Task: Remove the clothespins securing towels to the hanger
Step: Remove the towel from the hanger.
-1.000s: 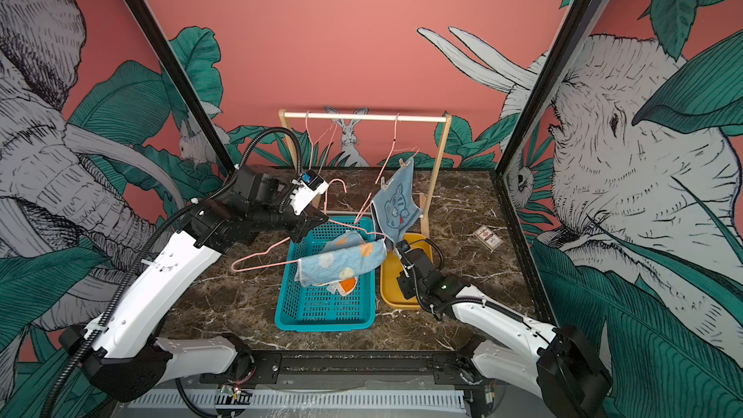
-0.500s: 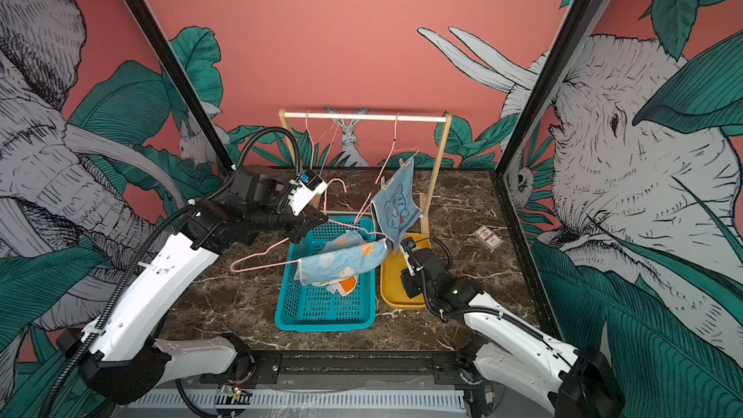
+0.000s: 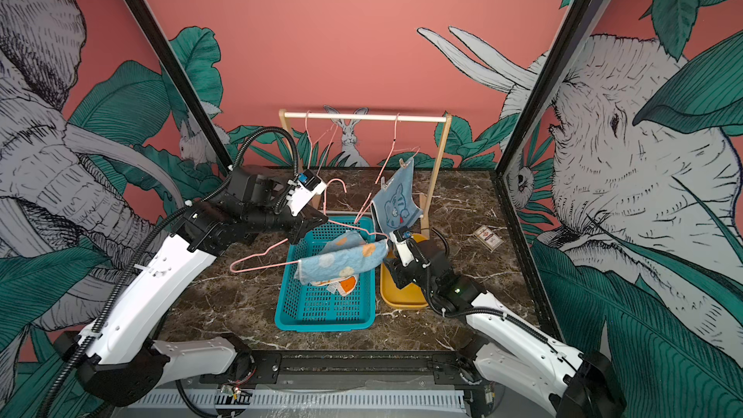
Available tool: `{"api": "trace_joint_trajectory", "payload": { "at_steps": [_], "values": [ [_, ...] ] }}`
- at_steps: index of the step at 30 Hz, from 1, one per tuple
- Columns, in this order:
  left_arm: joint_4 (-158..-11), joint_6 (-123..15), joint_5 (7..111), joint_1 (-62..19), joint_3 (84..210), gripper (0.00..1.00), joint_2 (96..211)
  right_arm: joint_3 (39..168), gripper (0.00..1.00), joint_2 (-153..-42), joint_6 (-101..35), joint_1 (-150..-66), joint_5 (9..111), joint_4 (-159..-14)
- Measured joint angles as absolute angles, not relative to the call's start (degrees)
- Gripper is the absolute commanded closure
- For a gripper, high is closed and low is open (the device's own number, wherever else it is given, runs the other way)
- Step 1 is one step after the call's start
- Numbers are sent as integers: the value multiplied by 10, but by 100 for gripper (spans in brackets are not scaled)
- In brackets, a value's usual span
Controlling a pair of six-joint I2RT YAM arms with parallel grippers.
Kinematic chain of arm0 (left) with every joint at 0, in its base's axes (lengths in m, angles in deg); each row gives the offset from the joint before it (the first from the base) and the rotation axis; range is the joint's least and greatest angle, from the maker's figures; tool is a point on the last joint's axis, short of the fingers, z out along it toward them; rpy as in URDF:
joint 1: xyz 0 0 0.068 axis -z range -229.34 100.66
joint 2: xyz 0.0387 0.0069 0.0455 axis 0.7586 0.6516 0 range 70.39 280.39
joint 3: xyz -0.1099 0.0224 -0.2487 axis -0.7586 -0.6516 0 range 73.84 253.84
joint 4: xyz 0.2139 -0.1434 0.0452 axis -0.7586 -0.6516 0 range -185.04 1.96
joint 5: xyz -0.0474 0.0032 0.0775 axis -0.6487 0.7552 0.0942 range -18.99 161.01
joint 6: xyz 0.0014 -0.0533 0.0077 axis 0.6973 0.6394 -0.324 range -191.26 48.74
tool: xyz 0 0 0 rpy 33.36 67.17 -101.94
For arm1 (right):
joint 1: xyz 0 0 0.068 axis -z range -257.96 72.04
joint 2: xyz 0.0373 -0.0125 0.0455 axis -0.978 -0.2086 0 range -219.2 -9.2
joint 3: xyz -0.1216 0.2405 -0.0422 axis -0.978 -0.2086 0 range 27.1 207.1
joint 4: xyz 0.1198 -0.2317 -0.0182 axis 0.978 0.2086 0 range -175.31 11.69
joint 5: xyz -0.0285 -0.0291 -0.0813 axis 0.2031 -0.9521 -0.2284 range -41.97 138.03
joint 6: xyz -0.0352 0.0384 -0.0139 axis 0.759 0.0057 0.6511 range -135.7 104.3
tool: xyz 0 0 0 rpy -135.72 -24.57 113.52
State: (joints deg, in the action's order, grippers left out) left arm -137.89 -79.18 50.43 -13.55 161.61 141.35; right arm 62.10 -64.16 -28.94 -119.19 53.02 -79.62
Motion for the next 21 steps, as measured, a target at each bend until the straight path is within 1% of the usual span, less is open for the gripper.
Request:
{"api": "trace_joint_trajectory", "payload": {
  "at_steps": [3, 5, 10, 12, 15, 17, 21],
  "values": [
    [-1379, -792, 504, -135, 1616, 100, 1412, 635, 61, -671, -287, -1192, 536, -806],
    [-1379, -791, 504, -135, 1616, 100, 1410, 639, 65, -680, -285, -1192, 542, -813],
    [-1379, -789, 505, -135, 1616, 100, 1409, 649, 84, -684, -282, -1192, 552, -818],
    [-1378, -788, 505, -135, 1616, 100, 1409, 652, 90, -682, -281, -1192, 555, -817],
    [-1376, -787, 505, -135, 1616, 100, 1409, 652, 97, -671, -280, -1192, 558, -812],
    [-1374, -787, 505, -135, 1616, 100, 1409, 653, 100, -661, -278, -1192, 560, -807],
    [-1373, -785, 507, -135, 1615, 100, 1409, 657, 100, -644, -277, -1192, 568, -789]
  ]
}}
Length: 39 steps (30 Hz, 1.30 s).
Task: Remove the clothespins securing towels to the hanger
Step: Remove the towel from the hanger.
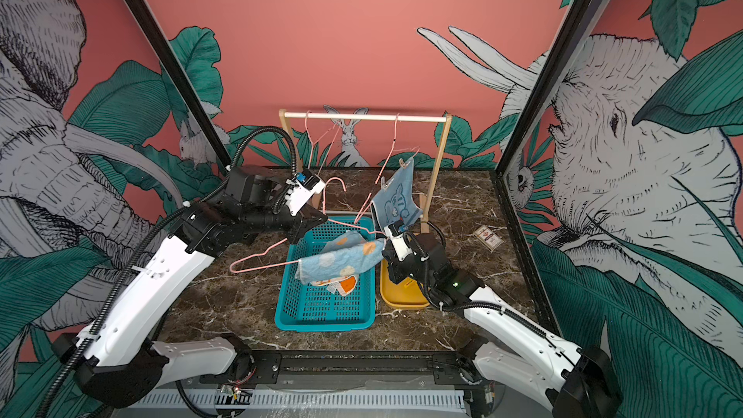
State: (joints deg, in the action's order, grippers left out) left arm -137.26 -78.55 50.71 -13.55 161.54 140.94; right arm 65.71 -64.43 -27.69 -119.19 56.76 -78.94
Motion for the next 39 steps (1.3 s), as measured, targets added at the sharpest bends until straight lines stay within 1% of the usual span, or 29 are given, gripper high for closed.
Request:
{"api": "trace_joint_trajectory", "payload": {
  "at_steps": [9, 17, 26, 39],
  "values": [
    [-1349, -783, 520, -135, 1594, 100, 1410, 727, 100, -630, -255, -1203, 590, -718],
    [-1338, -779, 520, -135, 1573, 100, 1410, 819, 100, -631, -211, -1260, 587, -636],
    [-1321, -777, 522, -135, 1539, 100, 1407, 953, 100, -661, -157, -1302, 574, -562],
    [-1298, -771, 545, -135, 1488, 100, 1392, 1068, 100, -691, -118, -1338, 562, -491]
  ]
}}
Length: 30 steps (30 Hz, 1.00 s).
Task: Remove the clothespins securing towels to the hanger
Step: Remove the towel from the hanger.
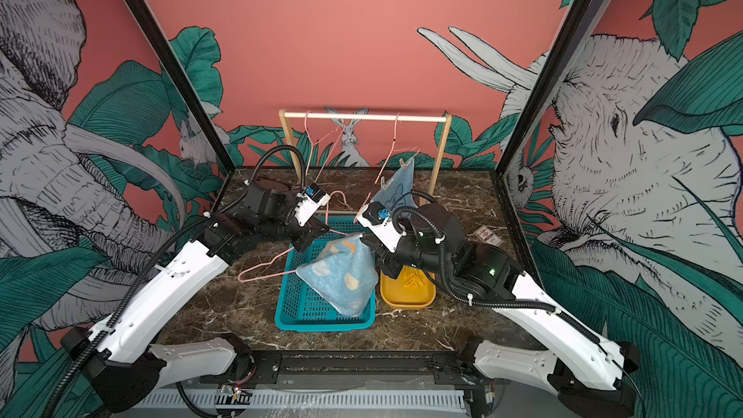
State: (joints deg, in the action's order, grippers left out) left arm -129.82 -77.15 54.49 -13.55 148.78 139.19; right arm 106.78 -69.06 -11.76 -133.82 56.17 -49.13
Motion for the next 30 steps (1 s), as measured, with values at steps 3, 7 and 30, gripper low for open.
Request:
{"api": "trace_joint_trajectory", "payload": {
  "at_steps": [3, 7, 30],
  "values": [
    [-1292, -768, 551, -135, 1474, 100, 1385, 1091, 100, -698, -111, -1342, 561, -480],
    [-1272, -759, 555, -135, 1450, 100, 1376, 1119, 100, -708, -103, -1344, 561, -466],
    [-1198, -707, 668, -135, 1371, 100, 1359, 1296, 100, -789, -62, -1359, 581, -401]
  ]
}}
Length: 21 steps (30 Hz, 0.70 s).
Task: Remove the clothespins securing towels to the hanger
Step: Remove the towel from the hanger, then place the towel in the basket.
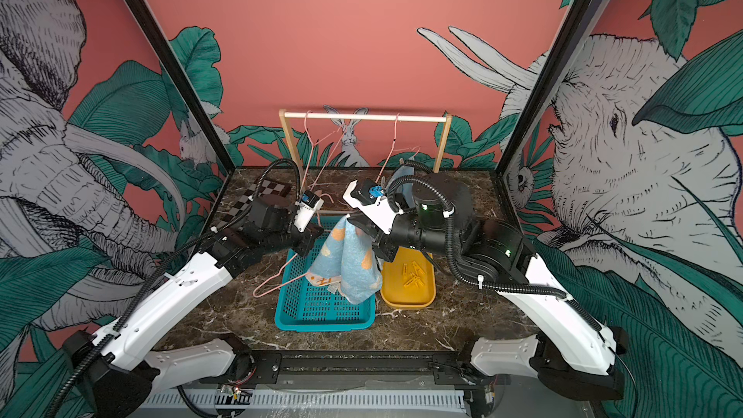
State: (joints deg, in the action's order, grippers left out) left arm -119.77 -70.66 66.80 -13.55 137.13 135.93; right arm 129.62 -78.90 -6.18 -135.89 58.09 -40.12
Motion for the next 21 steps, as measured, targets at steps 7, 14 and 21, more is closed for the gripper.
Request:
{"api": "trace_joint_trajectory", "payload": {
  "at_steps": [7, 14, 21],
  "values": [
    [-1193, -695, 725, -135, 1364, 100, 1355, 1312, 100, -789, -60, -1361, 581, -399],
    [-1207, -695, 759, -135, 1359, 100, 1337, 1234, 100, -763, -69, -1361, 577, -427],
    [-1242, -702, 764, -135, 1364, 100, 1314, 1108, 100, -737, -96, -1361, 569, -482]
  ]
}}
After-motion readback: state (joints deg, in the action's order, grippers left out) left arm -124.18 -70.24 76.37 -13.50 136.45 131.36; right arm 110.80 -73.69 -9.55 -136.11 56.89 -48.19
